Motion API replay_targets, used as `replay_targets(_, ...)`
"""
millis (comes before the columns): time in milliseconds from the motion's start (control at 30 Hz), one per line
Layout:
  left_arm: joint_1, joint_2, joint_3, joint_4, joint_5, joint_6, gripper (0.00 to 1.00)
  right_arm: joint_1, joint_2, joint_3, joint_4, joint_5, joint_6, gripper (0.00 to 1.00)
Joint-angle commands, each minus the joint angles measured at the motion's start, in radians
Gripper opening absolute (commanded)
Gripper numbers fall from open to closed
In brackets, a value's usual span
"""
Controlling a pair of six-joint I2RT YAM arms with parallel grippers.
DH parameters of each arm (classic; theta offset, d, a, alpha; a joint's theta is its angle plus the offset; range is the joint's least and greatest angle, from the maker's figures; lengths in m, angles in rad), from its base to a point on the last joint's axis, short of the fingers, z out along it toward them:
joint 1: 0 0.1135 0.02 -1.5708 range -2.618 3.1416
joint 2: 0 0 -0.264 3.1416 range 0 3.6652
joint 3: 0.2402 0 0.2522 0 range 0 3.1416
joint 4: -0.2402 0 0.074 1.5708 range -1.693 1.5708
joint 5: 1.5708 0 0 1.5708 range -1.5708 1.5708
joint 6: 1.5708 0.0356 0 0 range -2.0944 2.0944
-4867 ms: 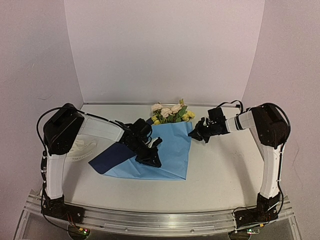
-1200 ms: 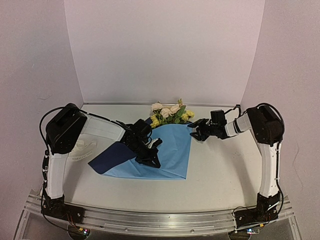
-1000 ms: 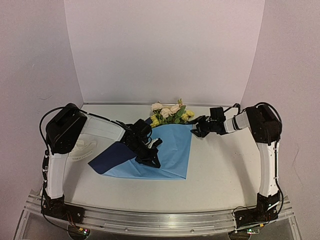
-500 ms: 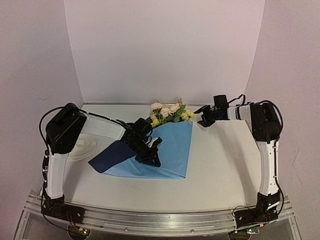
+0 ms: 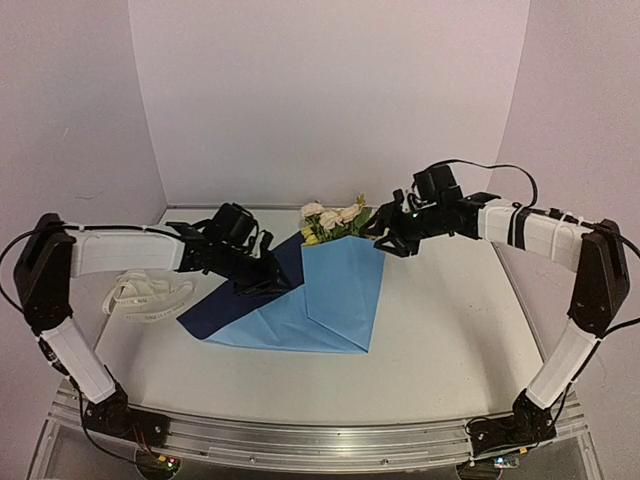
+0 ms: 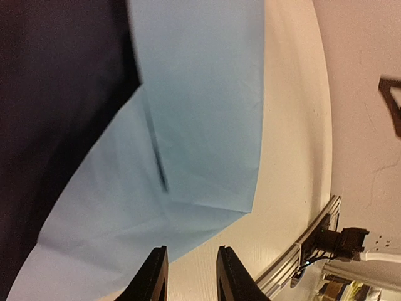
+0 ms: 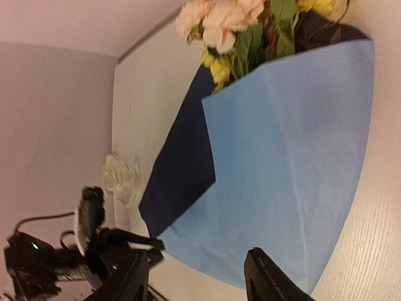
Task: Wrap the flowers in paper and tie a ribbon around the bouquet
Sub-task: Pick up the two-thirds-folded wrapping paper from the center of the board.
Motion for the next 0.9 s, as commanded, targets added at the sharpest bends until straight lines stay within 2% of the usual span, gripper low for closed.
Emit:
replay_targets(0, 0.053, -0.249, -0.260, 0.031, -0.114, -0.221, 0.30, 0.098, 0.010, -0.078, -0.076, 0.082, -0.140, 0.49)
replay_targets(67, 0.064, -0.360, -0.383, 0.024, -0.150, -0.290, 0.33, 0.145, 0.019, -0.089, -0.079, 0.087, -0.170, 0.47)
replay_targets(200, 0.070, -0.554, -0.575, 0.007, -0.221, -0.447, 0.39, 0.247, 0.037, -0.077, -0.144, 0.200, -0.244, 0.46)
replay_targets(300, 0.070, -0.636, -0.666, 0.055, -0.240, -0.522, 0.42, 0.298, 0.051, -0.078, -0.164, 0.269, -0.264, 0.46)
replay_targets(567, 0.067, -0.573, -0.720, 0.177, -0.307, -0.618, 0.52, 0.368, 0.109, -0.047, -0.170, 0.358, -0.279, 0.46)
replay_targets(867, 0.060, -0.494, -0.759, 0.241, -0.423, -0.733, 0.50, 0.401, 0.211, 0.057, -0.177, 0.398, -0.294, 0.41)
